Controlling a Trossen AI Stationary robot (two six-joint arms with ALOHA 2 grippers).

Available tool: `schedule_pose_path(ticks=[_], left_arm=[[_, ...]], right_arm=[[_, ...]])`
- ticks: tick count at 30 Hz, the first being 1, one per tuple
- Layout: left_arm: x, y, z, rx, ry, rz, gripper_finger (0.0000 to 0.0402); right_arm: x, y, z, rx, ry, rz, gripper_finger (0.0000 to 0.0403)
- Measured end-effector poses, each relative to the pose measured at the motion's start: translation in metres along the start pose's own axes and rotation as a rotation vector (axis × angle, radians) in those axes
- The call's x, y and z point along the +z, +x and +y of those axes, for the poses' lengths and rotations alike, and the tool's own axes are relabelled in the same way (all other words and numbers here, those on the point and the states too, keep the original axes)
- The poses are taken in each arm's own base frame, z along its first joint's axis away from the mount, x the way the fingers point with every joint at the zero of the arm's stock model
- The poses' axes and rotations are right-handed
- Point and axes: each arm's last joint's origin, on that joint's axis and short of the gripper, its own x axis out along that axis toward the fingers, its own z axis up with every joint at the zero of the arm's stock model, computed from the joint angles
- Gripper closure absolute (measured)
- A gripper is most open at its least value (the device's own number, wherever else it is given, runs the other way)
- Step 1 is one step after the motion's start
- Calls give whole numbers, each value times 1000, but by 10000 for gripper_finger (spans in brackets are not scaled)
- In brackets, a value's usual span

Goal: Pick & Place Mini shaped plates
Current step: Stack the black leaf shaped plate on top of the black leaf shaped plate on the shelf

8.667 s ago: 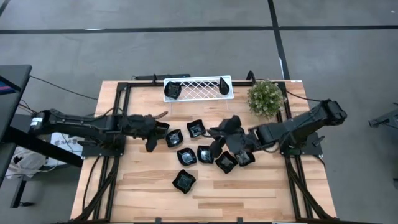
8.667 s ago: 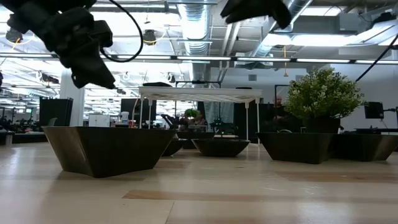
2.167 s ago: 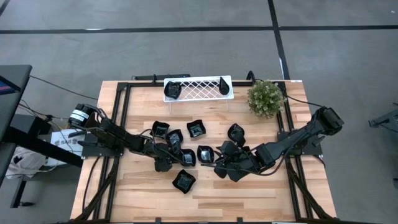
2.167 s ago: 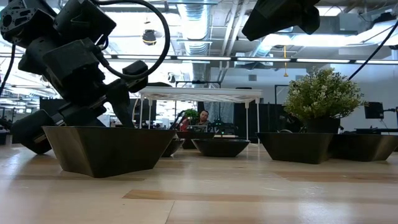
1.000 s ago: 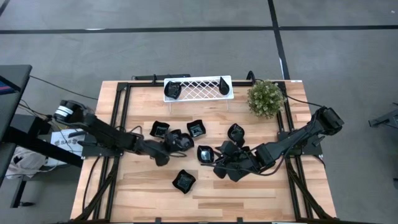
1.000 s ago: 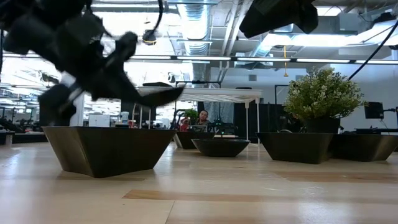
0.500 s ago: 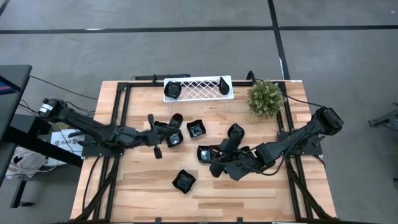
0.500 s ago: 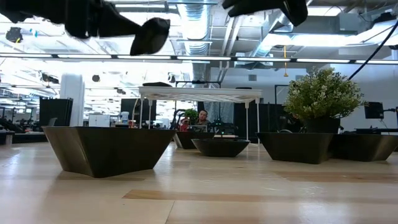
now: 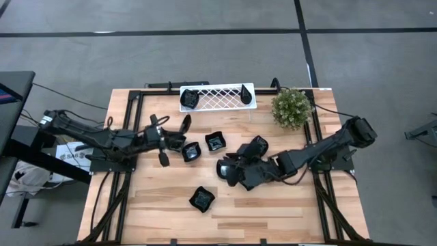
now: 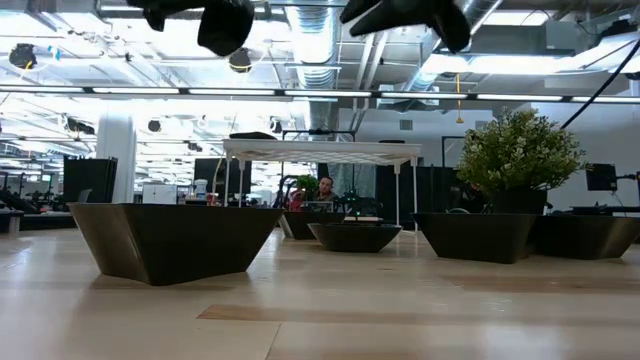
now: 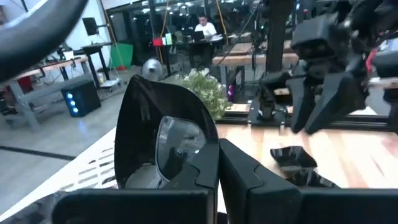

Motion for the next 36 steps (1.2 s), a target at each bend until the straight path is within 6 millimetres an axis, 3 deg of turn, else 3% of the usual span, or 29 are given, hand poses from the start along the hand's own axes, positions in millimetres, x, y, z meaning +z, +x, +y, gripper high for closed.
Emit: schedule_pose_path(ticks=[5, 10, 15, 20, 27, 36], left_arm=[[25, 11, 22, 108, -11, 32, 394], [34, 32, 61, 317, -50, 67, 395], [18, 63, 94, 396, -123, 163, 394], [-10, 95, 117, 442, -275, 276, 395], [-35, 120, 126, 500, -479, 336, 395], [-35, 121, 120, 474, -578, 325, 395]], right_arm=[[16, 19, -17, -7, -80, 47, 329], [34, 37, -37, -40, -247, 55, 329], [52, 51, -58, -109, -390, 35, 329], [64, 60, -74, -163, -462, 30, 329], [73, 66, -87, -204, -583, 40, 329], [74, 67, -92, -182, -585, 71, 329]])
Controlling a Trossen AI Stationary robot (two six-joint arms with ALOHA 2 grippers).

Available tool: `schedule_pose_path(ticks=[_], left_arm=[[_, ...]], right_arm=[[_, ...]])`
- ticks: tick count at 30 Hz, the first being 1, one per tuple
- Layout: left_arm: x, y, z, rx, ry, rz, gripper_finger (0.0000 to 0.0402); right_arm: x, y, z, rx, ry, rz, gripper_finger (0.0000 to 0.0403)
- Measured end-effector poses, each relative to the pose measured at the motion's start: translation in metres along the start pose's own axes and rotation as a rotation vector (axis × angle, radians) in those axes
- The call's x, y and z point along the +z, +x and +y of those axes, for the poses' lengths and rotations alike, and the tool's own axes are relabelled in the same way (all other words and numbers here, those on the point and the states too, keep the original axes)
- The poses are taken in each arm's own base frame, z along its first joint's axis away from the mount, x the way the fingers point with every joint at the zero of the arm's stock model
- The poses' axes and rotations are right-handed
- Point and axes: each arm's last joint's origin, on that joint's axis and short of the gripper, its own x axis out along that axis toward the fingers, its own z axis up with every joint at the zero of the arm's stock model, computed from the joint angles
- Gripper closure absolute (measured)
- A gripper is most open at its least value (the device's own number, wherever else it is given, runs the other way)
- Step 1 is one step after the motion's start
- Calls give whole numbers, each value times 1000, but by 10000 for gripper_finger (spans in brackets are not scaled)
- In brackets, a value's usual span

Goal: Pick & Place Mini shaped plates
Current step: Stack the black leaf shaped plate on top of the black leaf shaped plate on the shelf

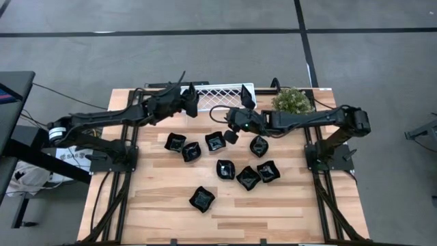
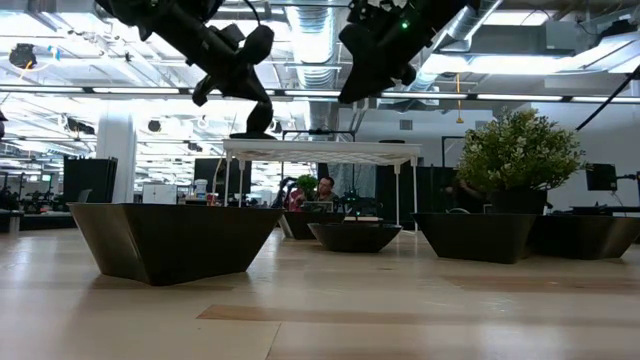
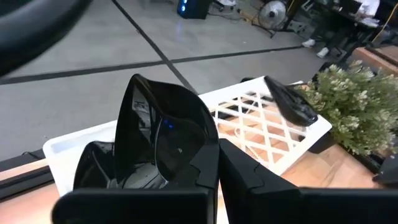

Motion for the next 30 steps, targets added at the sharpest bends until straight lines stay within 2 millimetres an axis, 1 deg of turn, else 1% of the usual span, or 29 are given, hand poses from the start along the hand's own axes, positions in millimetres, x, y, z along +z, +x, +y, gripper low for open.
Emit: schedule_pose_path(ticks=[4, 8, 13, 27, 30], left_arm=[[2, -5, -2, -12, -1, -12, 395], [3, -13, -5, -22, 9, -14, 395], [-4, -23, -7, 62, 63, 6, 395], [-4, -23, -5, 74, 71, 4, 387], [-4, -23, -5, 74, 116, 6, 386]], right_arm=[[-1, -1, 1, 3, -6, 7, 329], [-3, -1, 1, 5, -10, 28, 329], [-4, -2, 3, 23, -15, 37, 329], [-4, -2, 5, 35, -16, 36, 329], [-4, -3, 5, 37, -17, 35, 329]])
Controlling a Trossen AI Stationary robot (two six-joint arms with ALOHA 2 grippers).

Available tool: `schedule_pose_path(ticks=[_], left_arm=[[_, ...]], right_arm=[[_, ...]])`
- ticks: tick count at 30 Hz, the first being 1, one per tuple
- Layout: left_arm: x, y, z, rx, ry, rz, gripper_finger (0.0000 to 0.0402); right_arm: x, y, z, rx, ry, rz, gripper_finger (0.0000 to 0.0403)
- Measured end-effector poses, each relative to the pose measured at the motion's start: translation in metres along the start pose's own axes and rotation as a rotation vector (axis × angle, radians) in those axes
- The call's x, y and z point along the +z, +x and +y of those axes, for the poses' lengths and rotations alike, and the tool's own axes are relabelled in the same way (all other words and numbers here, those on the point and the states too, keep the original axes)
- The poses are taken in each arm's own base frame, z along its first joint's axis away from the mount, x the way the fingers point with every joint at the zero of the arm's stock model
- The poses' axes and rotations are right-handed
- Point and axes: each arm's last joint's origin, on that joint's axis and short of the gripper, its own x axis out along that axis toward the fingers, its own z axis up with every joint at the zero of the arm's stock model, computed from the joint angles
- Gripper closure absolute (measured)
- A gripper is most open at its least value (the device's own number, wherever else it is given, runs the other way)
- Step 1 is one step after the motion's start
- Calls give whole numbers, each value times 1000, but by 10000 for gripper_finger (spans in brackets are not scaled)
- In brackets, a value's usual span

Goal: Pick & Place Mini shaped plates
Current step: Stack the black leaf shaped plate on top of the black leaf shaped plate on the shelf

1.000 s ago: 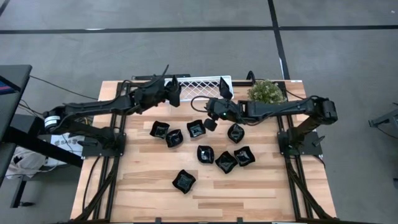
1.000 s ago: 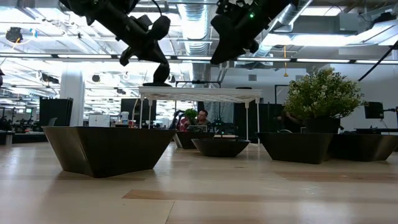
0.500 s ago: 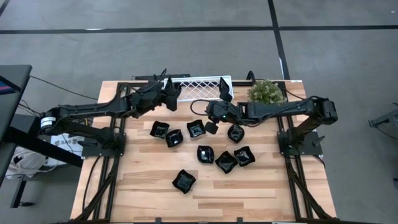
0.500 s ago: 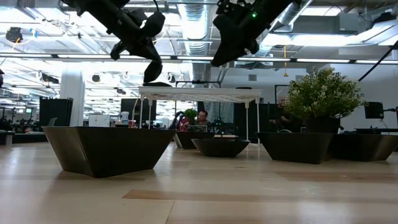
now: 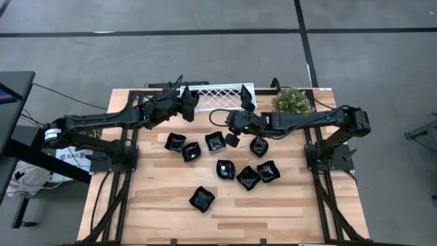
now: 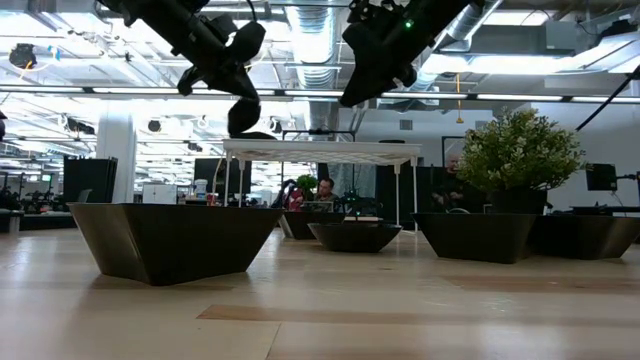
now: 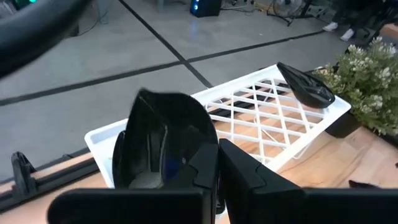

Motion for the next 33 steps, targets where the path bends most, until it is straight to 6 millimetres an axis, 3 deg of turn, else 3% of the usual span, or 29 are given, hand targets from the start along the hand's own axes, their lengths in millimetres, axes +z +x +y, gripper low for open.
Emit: schedule_pose_path(ticks=[23, 33], left_arm=[[3, 1, 0, 8, 19, -26, 383], [7, 4, 6, 32, -3, -43, 331]], right_arm=[[0, 0, -1, -4, 2, -1, 329], [-1, 0, 0, -2, 32, 5, 329]])
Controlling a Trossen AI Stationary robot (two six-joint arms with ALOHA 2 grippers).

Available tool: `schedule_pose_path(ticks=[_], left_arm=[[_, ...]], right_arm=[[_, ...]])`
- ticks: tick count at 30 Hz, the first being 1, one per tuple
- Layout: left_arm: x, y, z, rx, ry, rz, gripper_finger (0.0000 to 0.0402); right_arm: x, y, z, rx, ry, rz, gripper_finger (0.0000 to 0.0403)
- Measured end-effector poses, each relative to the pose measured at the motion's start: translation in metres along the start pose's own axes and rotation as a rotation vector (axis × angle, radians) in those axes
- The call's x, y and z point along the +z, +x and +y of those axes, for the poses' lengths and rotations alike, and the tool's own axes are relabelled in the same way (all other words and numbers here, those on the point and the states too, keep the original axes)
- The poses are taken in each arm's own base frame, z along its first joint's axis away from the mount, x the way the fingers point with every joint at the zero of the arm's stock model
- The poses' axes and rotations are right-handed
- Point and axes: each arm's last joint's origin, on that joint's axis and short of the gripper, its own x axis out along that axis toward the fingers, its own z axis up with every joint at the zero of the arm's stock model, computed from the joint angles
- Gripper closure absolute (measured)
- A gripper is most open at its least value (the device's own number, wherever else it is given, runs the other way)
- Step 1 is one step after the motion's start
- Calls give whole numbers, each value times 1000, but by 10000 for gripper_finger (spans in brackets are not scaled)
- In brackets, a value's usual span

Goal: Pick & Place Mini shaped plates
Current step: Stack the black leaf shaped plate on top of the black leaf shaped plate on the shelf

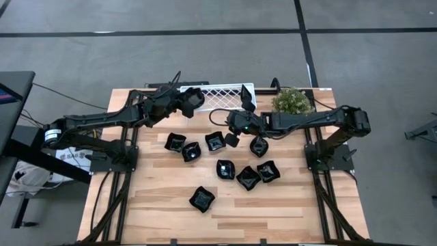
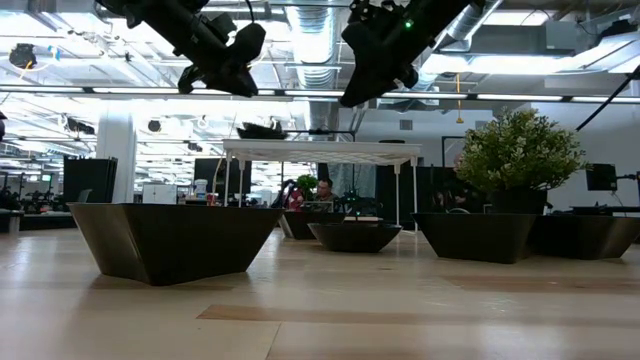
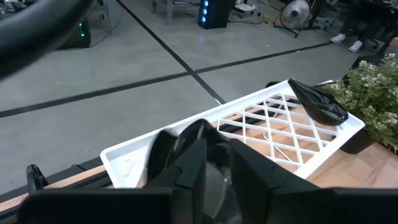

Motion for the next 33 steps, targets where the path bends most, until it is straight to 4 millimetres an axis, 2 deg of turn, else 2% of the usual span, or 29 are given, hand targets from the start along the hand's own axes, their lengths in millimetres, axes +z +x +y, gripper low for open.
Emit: schedule_pose_path(ticks=[6, 13, 19, 21, 25, 29, 33], left_arm=[[0, 0, 0, -2, 0, 0, 305], [-2, -4, -7, -36, 13, 3, 300], [-2, -29, -19, -170, 139, -6, 300], [1, -40, -21, -246, 137, -10, 300], [4, -58, -17, -534, 120, 82, 300], [-8, -69, -8, -762, 144, 304, 300], [-35, -66, -2, -765, 141, 434, 300]], right_arm=[[0, 0, 0, 1, 2, 1, 329], [-1, 0, 0, 0, -2, 7, 329], [2, -6, -2, 3, 19, -11, 329], [3, -13, -4, 2, 17, -13, 329], [7, -32, -8, -3, 22, -41, 329], [16, -64, -10, 43, 31, -129, 329], [21, -94, -14, 86, 8, -210, 329]])
